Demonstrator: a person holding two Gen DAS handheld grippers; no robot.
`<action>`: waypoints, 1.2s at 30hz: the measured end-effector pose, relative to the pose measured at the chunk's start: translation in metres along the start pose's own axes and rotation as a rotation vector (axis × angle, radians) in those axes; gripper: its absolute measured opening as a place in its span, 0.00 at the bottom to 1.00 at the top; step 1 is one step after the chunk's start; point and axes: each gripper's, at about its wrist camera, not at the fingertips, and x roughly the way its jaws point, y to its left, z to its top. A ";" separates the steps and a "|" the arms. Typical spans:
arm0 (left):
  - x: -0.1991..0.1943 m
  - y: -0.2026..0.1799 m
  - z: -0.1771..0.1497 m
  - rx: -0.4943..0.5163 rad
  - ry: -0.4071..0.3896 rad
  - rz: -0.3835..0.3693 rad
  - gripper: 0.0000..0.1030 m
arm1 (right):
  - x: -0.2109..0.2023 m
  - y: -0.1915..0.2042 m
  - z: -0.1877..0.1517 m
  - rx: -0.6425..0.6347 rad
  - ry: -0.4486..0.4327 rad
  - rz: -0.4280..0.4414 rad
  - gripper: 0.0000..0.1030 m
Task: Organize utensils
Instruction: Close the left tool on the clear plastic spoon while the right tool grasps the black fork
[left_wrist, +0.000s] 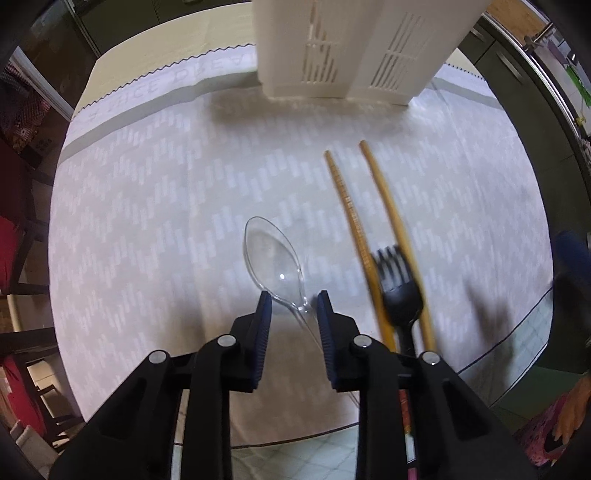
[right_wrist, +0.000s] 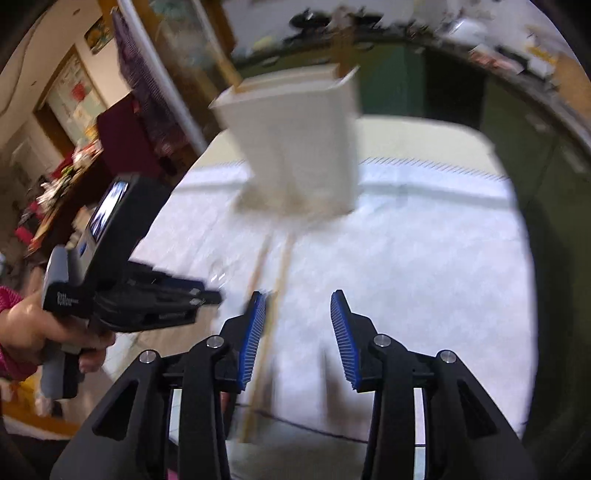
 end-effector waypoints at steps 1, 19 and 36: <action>0.000 0.002 -0.001 0.006 0.001 0.002 0.23 | 0.010 0.004 -0.001 -0.001 0.034 0.022 0.31; -0.005 0.026 -0.015 0.129 -0.002 0.036 0.19 | 0.091 0.044 -0.022 -0.046 0.259 -0.015 0.20; -0.002 0.034 -0.013 0.140 0.013 0.046 0.20 | 0.115 0.051 -0.007 -0.093 0.252 -0.131 0.15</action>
